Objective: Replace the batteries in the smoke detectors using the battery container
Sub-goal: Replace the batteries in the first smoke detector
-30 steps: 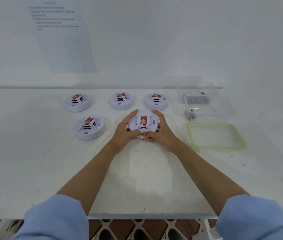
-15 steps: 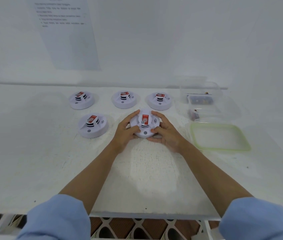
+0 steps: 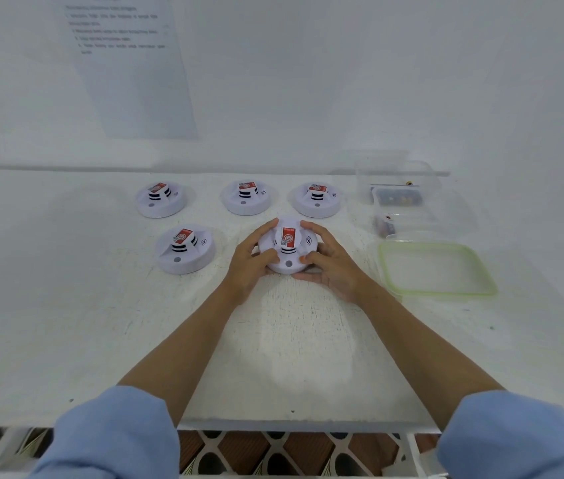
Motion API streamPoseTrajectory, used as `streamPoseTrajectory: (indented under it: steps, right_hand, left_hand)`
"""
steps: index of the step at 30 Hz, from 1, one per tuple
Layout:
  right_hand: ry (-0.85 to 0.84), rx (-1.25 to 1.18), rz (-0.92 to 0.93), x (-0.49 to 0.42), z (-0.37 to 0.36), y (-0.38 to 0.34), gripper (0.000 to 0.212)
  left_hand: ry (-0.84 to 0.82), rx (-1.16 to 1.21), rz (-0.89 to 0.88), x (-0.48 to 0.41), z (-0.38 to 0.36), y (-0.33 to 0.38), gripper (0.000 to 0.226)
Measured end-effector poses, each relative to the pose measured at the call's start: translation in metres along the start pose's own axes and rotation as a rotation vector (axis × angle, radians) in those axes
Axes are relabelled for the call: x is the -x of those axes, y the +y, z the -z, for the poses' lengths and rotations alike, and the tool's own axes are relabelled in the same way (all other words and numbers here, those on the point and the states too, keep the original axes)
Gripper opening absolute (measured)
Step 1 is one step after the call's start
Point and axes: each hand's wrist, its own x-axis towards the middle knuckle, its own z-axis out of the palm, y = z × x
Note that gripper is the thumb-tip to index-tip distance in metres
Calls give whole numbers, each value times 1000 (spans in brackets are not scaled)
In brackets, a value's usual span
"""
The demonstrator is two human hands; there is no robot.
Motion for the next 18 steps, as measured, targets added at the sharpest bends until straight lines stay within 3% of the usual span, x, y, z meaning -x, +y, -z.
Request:
streamPoseTrajectory:
  steps: [18]
  right_hand:
    - [33, 44, 44, 5, -3, 2, 53]
  left_hand:
    - [8, -61, -11, 4, -1, -1, 58]
